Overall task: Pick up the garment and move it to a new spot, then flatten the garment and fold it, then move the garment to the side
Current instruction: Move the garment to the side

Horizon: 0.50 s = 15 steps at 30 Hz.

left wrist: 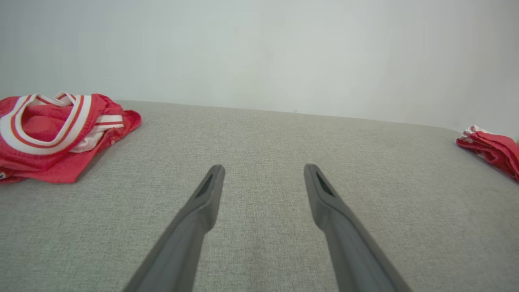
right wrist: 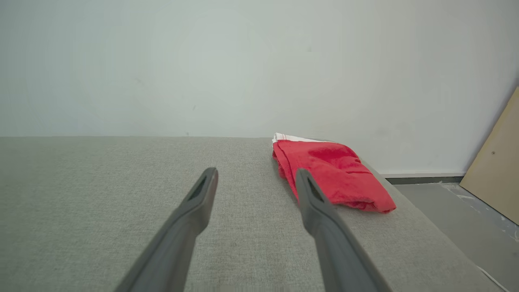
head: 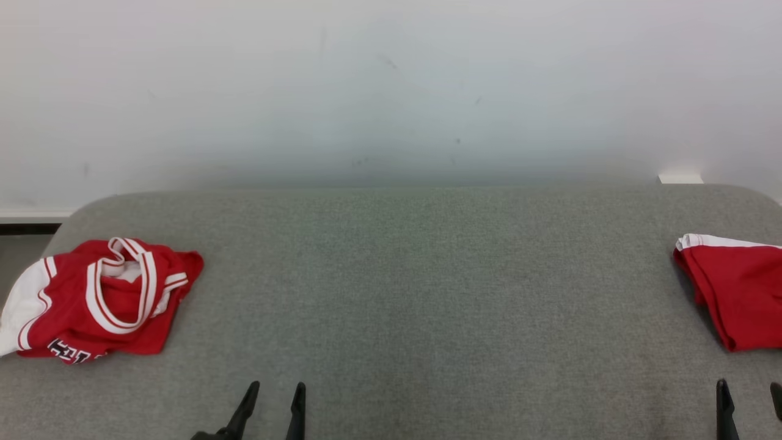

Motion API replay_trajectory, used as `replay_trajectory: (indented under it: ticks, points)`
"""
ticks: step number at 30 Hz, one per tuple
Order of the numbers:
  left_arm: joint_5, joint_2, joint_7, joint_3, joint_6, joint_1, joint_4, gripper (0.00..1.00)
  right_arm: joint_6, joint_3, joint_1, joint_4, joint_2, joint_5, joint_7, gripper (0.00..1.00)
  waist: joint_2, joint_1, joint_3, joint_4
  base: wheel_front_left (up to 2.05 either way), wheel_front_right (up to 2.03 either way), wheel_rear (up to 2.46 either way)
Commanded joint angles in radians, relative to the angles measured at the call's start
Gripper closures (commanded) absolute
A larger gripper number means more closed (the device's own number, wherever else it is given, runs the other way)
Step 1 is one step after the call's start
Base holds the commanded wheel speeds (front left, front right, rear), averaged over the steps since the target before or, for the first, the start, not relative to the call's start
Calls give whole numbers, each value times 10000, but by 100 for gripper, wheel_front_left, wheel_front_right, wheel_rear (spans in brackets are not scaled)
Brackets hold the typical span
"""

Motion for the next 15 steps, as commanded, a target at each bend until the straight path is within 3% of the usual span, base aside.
replay_trajectory:
  ticks: [1, 7, 15]
  points:
    - [-77, 44, -2, 43, 42, 117, -80, 0, -27, -81, 206, -141, 82, 27, -35, 0, 0, 2, -82, 15, 0, 0, 0]
    - [-161, 44, -2, -49, 70, 218, -157, 0, -27, 65, 781, -360, 509, 14, -36, 0, 0, 2, -237, -13, 0, 0, 0]
    - [-162, 44, -2, -46, 99, 197, -174, 0, -27, 294, 593, -255, 597, -107, -39, 0, 0, 2, -211, 32, 0, 0, 0]
